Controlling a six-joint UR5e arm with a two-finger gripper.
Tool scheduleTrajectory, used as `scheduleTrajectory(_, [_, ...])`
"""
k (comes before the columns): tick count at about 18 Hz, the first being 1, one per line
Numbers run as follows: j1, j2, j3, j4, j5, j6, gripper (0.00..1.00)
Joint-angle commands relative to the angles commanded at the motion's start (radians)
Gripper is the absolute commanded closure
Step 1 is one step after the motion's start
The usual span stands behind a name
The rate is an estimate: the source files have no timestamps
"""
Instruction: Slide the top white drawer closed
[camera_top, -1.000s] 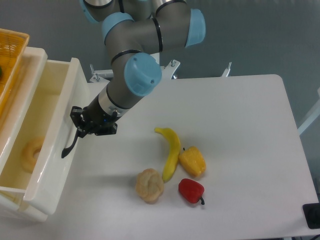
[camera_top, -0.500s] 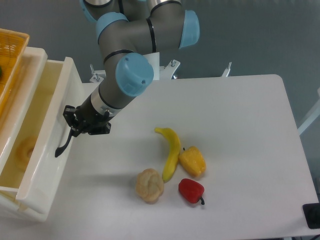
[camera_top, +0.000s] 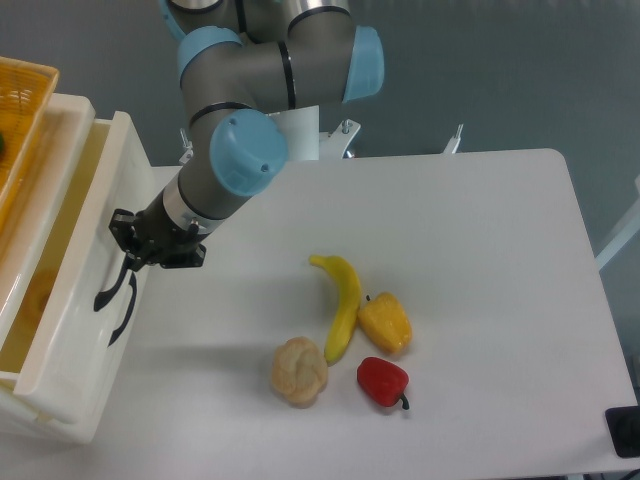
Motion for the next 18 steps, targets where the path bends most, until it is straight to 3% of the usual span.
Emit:
scheduleTrajectory(15, [-0.049,-0.003,0.000,0.031,0.002,-0.023,0.95])
scheduleTrajectory(18, [-0.034,-0.003,0.002,0.046,0.008,-0.008,0.81])
